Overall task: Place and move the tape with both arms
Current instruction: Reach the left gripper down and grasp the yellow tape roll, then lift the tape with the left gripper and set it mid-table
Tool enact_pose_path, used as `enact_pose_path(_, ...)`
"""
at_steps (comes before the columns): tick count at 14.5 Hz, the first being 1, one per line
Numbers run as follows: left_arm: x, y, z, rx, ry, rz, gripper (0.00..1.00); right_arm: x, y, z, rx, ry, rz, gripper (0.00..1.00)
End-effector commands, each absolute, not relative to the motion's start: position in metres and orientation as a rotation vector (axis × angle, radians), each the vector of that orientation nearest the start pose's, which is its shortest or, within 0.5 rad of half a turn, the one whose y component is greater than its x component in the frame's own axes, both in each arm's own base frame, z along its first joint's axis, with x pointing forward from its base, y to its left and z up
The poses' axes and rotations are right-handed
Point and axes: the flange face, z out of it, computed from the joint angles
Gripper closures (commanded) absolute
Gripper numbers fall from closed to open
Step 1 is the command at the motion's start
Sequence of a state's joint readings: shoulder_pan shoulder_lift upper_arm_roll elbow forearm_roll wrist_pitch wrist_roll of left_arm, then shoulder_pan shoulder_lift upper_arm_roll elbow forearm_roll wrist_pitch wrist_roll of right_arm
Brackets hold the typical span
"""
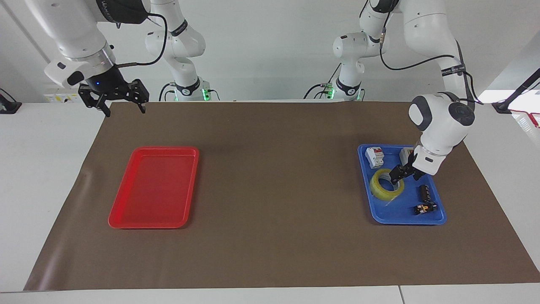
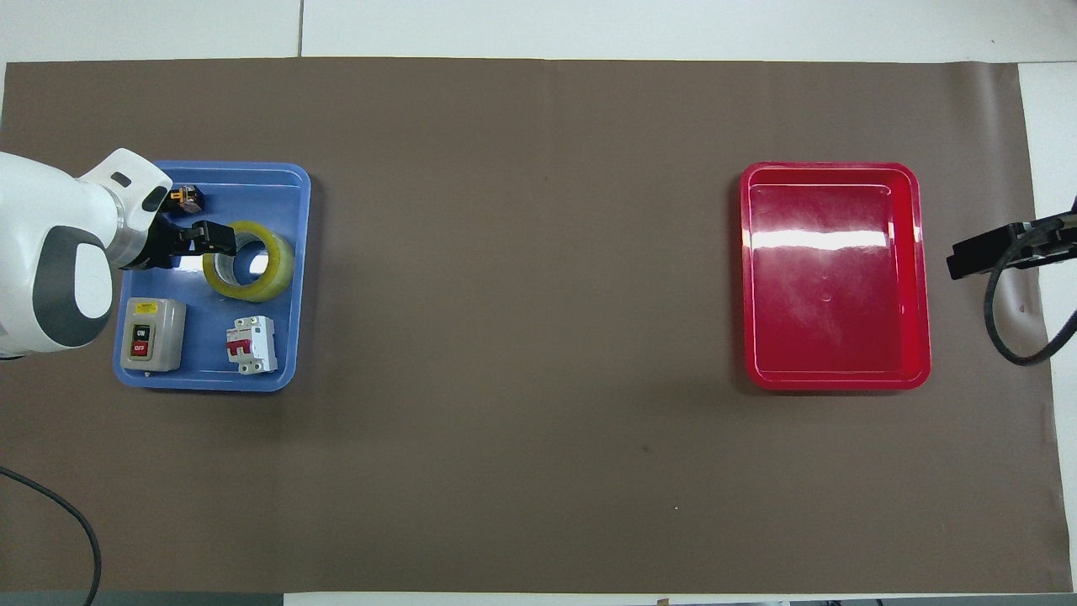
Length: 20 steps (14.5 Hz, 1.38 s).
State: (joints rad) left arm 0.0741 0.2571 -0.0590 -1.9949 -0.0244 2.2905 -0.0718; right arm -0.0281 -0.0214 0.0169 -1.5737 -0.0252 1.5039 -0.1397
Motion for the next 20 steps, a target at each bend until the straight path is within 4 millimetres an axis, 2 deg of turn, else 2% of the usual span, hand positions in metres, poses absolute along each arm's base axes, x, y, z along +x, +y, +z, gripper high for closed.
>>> enact_pose_path(1,0.598,0.015,0.325,-3.162,-0.166,-0.063,0.00,0.536,-0.011,0.629,-3.152,-0.174,0.050,0.00)
enact_pose_path(2,0.597,0.014,0.322,-3.163,-0.164,-0.051,0.11,0.536,-0.011,0.629,-3.152,-0.174,0.050,0.00)
enact_pose_path(4,0.597,0.014,0.322,-3.162,-0.171,-0.050,0.41,0.536,-0.011,0.629,-3.152,-0.174,0.050,0.00)
enact_pose_path(5,0.596,0.014,0.322,-3.162,-0.171,-0.043,0.58,0.536,-0.011,0.629,-3.152,-0.174,0.050,0.00)
enact_pose_path(6,0.598,0.014,0.325,-3.162,-0.178,-0.036,0.83,0.536,-0.011,0.629,-3.152,-0.174,0.050,0.00)
enact_pose_path(7,0.598,0.011,0.326,-3.161,-0.169,-0.009,1.00,0.536,-0.011,0.629,-3.152,-0.174,0.050,0.00)
enact_pose_path(9,0.610,0.006,0.345,-3.160,-0.154,0.046,1.00,0.536,-0.011,0.629,-3.152,-0.174,0.050,0.00)
enact_pose_path(11,0.628,0.003,0.392,-3.160,-0.146,0.091,1.00,0.536,-0.011,0.629,-3.152,-0.171,0.050,0.00)
enact_pose_path(12,0.639,-0.015,0.423,-3.157,-0.142,0.130,1.00,0.536,-0.011,0.629,-3.152,-0.171,0.050,0.00)
enact_pose_path(13,0.647,-0.041,0.445,-3.147,-0.162,0.174,1.00,0.536,-0.011,0.629,-3.152,-0.174,0.050,0.00)
enact_pose_path(15,0.652,-0.126,0.464,-3.100,-0.266,0.195,1.00,0.536,-0.011,0.629,-3.152,-0.171,0.050,0.00)
enact_pose_path(17,0.637,-0.205,0.464,-3.092,-0.341,0.105,1.00,0.536,-0.011,0.629,-3.152,-0.174,0.050,0.00)
enact_pose_path(20,0.612,-0.282,0.427,-3.144,-0.437,0.026,1.00,0.536,-0.011,0.629,-3.152,-0.171,0.050,0.00)
